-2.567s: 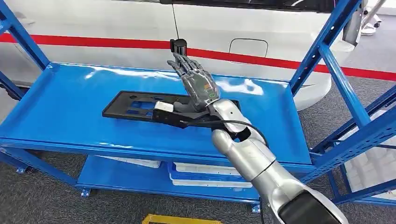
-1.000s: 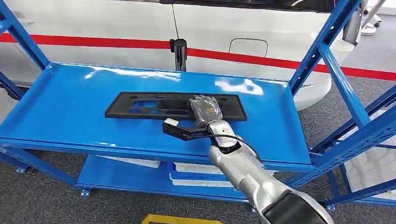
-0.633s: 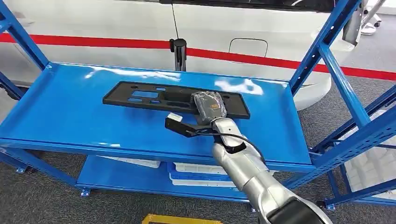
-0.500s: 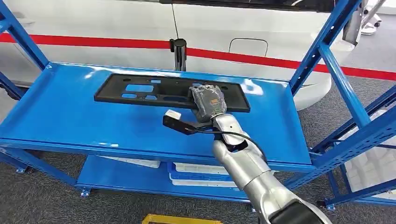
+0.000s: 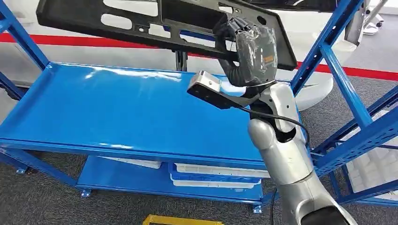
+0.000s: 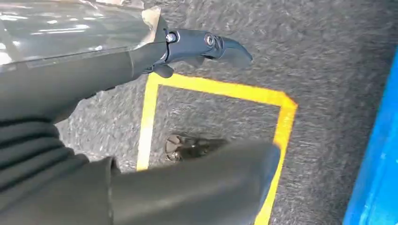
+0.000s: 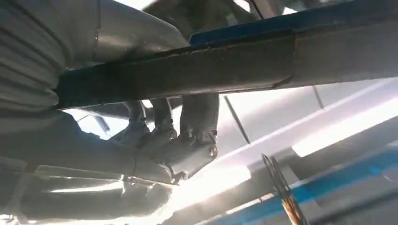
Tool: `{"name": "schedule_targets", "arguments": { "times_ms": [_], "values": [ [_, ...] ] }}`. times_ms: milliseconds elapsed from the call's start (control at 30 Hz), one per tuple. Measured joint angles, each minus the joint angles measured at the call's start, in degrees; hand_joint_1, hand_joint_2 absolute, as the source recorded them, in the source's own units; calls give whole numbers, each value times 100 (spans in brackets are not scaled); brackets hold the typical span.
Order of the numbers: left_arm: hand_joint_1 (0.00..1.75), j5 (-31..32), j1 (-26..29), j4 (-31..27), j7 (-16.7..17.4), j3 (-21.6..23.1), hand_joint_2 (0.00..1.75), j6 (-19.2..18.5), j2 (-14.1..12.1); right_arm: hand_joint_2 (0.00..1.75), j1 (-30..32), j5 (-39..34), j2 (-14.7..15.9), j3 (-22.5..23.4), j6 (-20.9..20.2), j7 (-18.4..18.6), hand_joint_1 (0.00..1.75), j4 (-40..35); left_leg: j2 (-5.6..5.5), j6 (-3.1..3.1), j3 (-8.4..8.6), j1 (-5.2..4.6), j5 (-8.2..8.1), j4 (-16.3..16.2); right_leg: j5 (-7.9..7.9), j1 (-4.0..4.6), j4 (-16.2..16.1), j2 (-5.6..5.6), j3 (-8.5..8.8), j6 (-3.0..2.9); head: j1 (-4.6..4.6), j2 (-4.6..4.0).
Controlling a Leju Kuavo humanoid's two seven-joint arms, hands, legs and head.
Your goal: Take the parts from the cabinet and place them on the table.
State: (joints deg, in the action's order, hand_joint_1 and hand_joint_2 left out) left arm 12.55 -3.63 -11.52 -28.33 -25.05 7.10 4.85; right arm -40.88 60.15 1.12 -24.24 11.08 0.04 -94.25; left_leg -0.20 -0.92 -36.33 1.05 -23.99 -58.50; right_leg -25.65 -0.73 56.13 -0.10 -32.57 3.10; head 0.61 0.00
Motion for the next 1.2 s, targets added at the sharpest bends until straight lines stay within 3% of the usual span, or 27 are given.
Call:
{"name": "schedule_targets", "arguments": {
  "times_ms": [100, 167, 300, 467, 533, 600, 667, 700, 733, 767, 800, 833, 867, 900, 1000, 1033, 1067, 1100, 1167, 1200],
  "values": [
    [0, 15, -6, -2, -11, 39, 175, 44, 24, 175, -47, -114, 98, -31, 0, -17, 175, -116, 4, 0, 1, 0, 0, 0, 2, 0, 0, 1, -1, 2, 0, 0],
    [0, 15, -12, 0, 173, 39, 175, 19, 44, 175, -48, -330, 127, -50, 9, -77, 175, -140, 3, 0, 1, 2, 0, 0, 2, 1, 1, 1, 0, 2, 0, 0],
    [0, -186, -9, 0, 359, 4, 175, -372, 55, 175, -12, -1275, 105, -101, 7, -323, 175, -140, 1, 0, 0, 3, 0, 0, 1, 1, 2, 0, 1, 2, 0, 0],
    [0, -173, -18, 0, 778, -92, 175, -236, 59, 175, 65, -2202, 30, -151, -179, -439, 175, -135, -5, -75, 5, -66, -54, -17, -8, -77, -20, -2, 16, 68, 2, 0],
    [0, -177, -21, 0, 937, -123, 175, -195, 59, 175, 75, -2698, -13, -153, -306, -444, 175, -127, 9, -167, 36, -42, 29, 57, -16, -80, 21, -1, 15, 130, -2, 0],
    [0, -182, -35, 0, 1010, -158, 175, -142, 72, 175, 80, -2966, -18, -146, -359, -444, 175, -100, 17, -213, 50, -45, 59, 81, -331, -95, 463, 1, -184, 28, -9, 0],
    [0, -184, -35, 0, 1099, -219, 175, -88, 70, 175, 126, -3203, -15, -142, -422, -444, 175, -37, 13, -218, 44, -54, 62, 81, -752, -94, 1448, 3, -618, -57, -13, 0],
    [0, -186, -35, 0, 1132, -247, 175, -66, 72, 175, 162, -3267, -15, -142, -426, -444, 175, -4, 6, -219, 37, -64, 62, 79, -863, -67, 1825, 10, -778, -46, -20, 0],
    [0, -203, -34, 0, 1163, -260, 175, -59, 72, 175, 190, -3350, -15, -140, -437, -444, 175, 22, 1, -218, 33, -79, 64, 79, -848, -60, 1915, 9, -811, -20, -13, 0],
    [0, -221, -31, 0, 1209, -269, 175, -57, 72, 175, 205, -3449, -15, -138, -468, -444, 175, 48, -1, -216, 32, -86, 68, 75, -740, -59, 1728, 9, -701, 19, -15, 0],
    [0, -230, -29, 0, 1242, -280, 175, -50, 72, 175, 209, -3532, -20, -138, -487, -446, 175, 70, -4, -205, 30, -87, 74, 71, -574, -58, 1325, 8, -482, 58, -15, 0],
    [0, -238, -32, 0, 1266, -304, 175, -50, 74, 175, 207, -3596, -31, -135, -492, -448, 175, 86, -7, -190, 30, -87, 83, 66, -386, -59, 773, 7, -176, 91, -18, 0],
    [0, -247, -34, 0, 1281, -337, 175, -48, 74, 175, 203, -3645, -53, -127, -490, -450, 175, 98, -9, -167, 26, -89, 90, 54, -286, -61, 232, 5, 130, 81, -20, 0],
    [0, -262, -36, 0, 1298, -359, 175, -46, 74, 175, 208, -3670, -70, -124, -490, -452, 175, 107, -18, -125, -1, -110, 103, 50, -244, -18, 217, 35, 204, -2, -2, 0],
    [0, -278, -40, 0, 1320, -407, 175, -37, 76, 175, 202, -3733, -103, -74, -492, -452, 175, 136, -28, -15, -4, -106, 166, 68, -201, 29, 186, 49, 110, -101, 2, 0],
    [0, -278, -35, 0, 1329, -411, 175, -33, 72, 175, 200, -3753, -116, -57, -492, -450, 175, 145, -35, 33, -33, -106, 190, 72, -145, -56, 137, 41, 81, -190, -2, 0],
    [0, -278, -35, 0, 1331, -415, 175, -31, 66, 175, 187, -3761, -136, -44, -490, -450, 175, 153, -30, 69, -94, -71, 60, -21, -101, -80, 132, 25, 68, -247, -4, 0],
    [0, -278, -31, 0, 1338, -418, 175, -33, 68, 175, 183, -3766, -155, -37, -490, -450, 175, 162, -8, 96, -176, -59, -214, -262, -62, -85, 135, 21, 29, -325, 8, 0],
    [0, -278, -36, 0, 1342, -429, 175, -35, 68, 175, 183, -3779, -169, -35, -490, -444, 175, 184, -4, 166, -453, -28, -799, -1119, -6, -61, 137, 5, -50, -386, 7, 0],
    [0, -278, -35, 0, 1349, -437, 175, -46, 66, 175, 185, -3792, -177, -31, -490, -441, 175, 199, -2, 199, -563, -16, -989, -1538, 28, -55, 143, 1, -96, -386, 17, 0]
  ]
}}
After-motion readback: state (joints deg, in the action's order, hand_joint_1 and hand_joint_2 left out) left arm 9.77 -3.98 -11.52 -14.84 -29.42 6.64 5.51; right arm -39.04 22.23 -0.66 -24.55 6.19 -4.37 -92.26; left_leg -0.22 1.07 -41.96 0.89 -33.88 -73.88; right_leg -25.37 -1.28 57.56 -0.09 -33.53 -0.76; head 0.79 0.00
